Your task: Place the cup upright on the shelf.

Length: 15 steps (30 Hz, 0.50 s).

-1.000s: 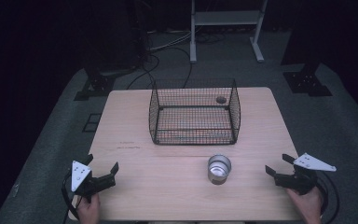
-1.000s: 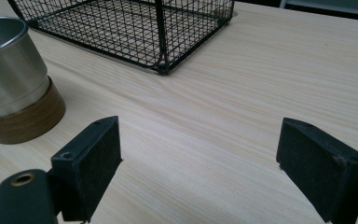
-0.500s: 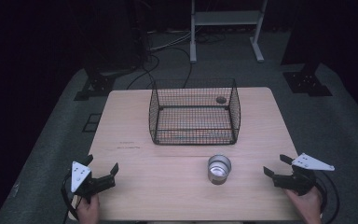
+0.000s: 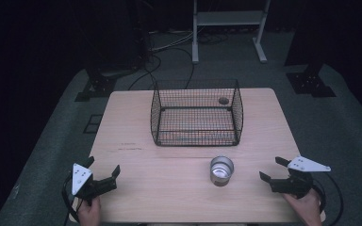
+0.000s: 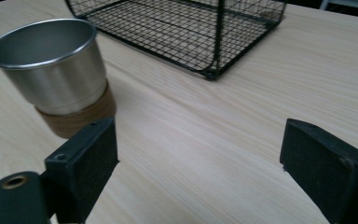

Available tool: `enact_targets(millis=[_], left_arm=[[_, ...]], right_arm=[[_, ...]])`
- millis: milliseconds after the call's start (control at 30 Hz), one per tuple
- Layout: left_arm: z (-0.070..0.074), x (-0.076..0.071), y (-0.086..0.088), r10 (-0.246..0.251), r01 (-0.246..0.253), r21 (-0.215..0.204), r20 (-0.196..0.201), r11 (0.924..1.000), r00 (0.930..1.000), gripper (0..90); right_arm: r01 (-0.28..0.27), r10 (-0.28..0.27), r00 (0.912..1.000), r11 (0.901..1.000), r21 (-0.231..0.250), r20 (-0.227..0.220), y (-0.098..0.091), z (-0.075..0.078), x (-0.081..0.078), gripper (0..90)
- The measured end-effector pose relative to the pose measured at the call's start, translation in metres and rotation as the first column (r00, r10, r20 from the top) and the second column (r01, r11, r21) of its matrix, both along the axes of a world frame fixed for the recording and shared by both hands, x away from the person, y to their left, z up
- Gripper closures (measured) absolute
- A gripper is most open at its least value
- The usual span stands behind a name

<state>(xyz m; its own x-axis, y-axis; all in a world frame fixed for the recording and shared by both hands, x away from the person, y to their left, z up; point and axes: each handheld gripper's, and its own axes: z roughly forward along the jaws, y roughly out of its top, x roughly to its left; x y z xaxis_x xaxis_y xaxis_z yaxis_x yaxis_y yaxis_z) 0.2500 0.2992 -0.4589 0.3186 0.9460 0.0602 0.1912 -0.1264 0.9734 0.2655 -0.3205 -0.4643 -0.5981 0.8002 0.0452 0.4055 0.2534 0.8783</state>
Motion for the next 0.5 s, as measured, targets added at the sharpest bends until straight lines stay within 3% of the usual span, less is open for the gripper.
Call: enact_targets(millis=[233,500], left_arm=[[0.000,0.001,0.001,0.004,-0.003,-0.009,0.005,1.0000,1.0000,0.0],[0.000,0.003,-0.001,-0.005,0.005,-0.005,0.006,1.0000,1.0000,0.0]], right_arm=[[-0.067,0.067,0.9977,0.9974,-0.028,0.002,0.015,0.005,-0.005,8.5],[-0.147,0.147,0.9891,0.9885,-0.038,0.009,0.034,0.013,-0.009,6.5]])
